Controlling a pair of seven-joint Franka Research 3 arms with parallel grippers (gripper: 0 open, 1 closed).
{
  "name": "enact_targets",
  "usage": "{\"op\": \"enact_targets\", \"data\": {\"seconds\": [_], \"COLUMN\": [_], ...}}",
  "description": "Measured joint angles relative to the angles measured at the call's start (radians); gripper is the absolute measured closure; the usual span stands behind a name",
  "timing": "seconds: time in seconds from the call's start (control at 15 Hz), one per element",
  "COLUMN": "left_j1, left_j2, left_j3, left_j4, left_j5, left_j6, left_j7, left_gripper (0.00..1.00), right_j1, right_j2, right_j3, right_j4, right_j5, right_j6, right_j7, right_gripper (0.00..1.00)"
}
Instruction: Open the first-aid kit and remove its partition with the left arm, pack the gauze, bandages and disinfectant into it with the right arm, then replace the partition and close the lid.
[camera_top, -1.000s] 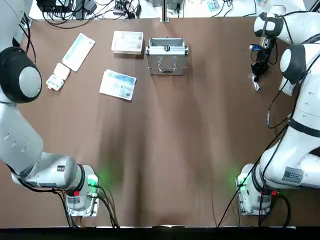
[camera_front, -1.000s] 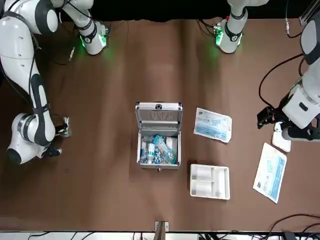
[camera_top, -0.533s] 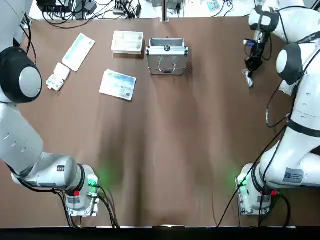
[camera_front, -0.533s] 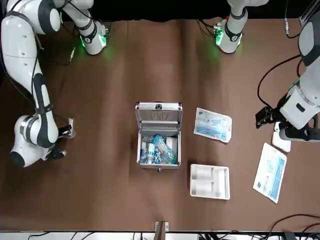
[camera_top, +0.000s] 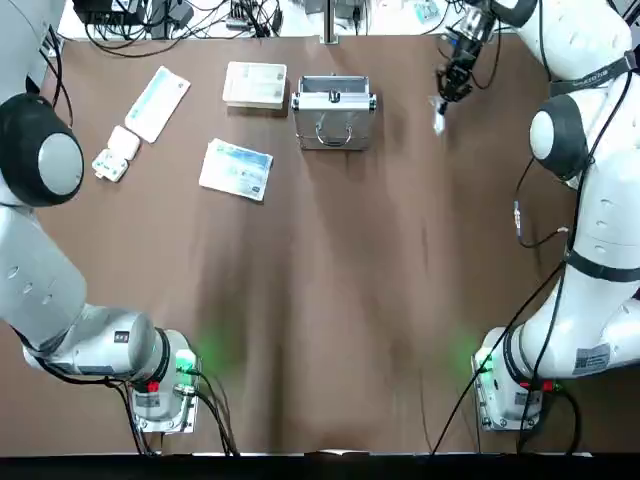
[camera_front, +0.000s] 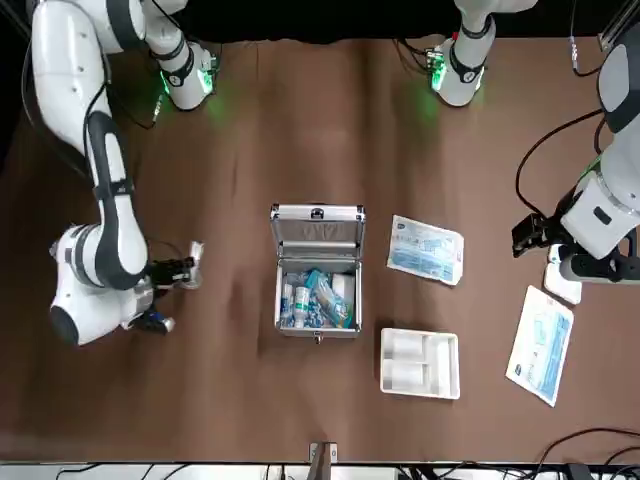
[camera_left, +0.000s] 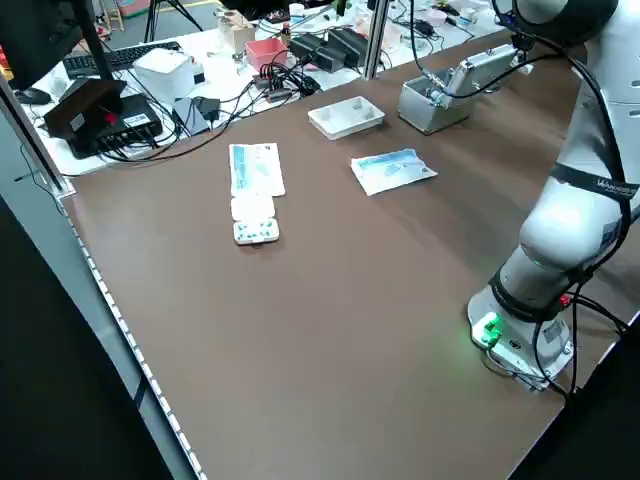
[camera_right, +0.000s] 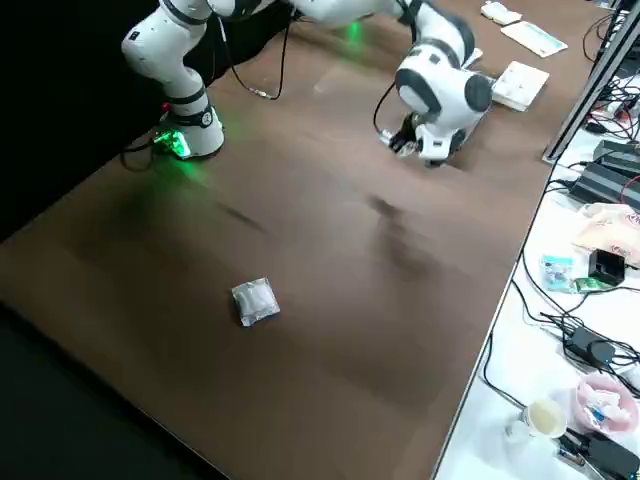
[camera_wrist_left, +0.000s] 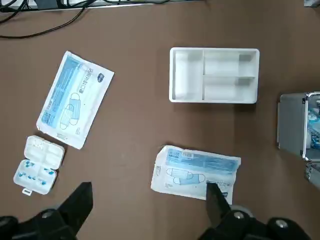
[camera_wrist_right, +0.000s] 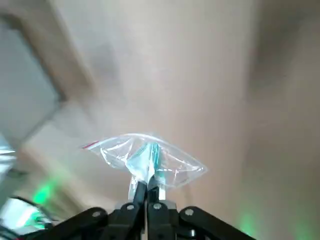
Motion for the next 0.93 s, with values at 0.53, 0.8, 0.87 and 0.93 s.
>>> {"op": "enact_targets", "data": {"seconds": [0.53, 0.8, 0.87, 0.93], "left_j1": [0.003, 0.006, 0.006, 0.007], "left_j2": [0.0, 0.0, 0.0, 0.0], "left_j3": [0.0, 0.0, 0.0, 0.0], "left_j4": [0.0, 0.0, 0.0, 0.0], "left_j5": [0.0, 0.0, 0.0, 0.0], "left_j6": [0.0, 0.0, 0.0, 0.0], "left_j7": [0.0, 0.0, 0.0, 0.0], "left_gripper": [0.0, 0.0, 0.0, 0.0], "right_j1": [0.238, 0.349, 0.37, 0.387], "right_j2": [-0.011, 0.008, 0.017, 0.027], "right_j3": [0.002, 0.002, 0.002, 0.002], "right_j4": [0.039, 0.037, 0.036, 0.036], "right_j5": [0.217, 0.252, 0.253, 0.254], "right_j6": [0.345, 0.585, 0.625, 0.651], "right_j7": [0.241, 0.26, 0.261, 0.261], "right_gripper": [0.96, 0.96, 0.96, 0.96]}}
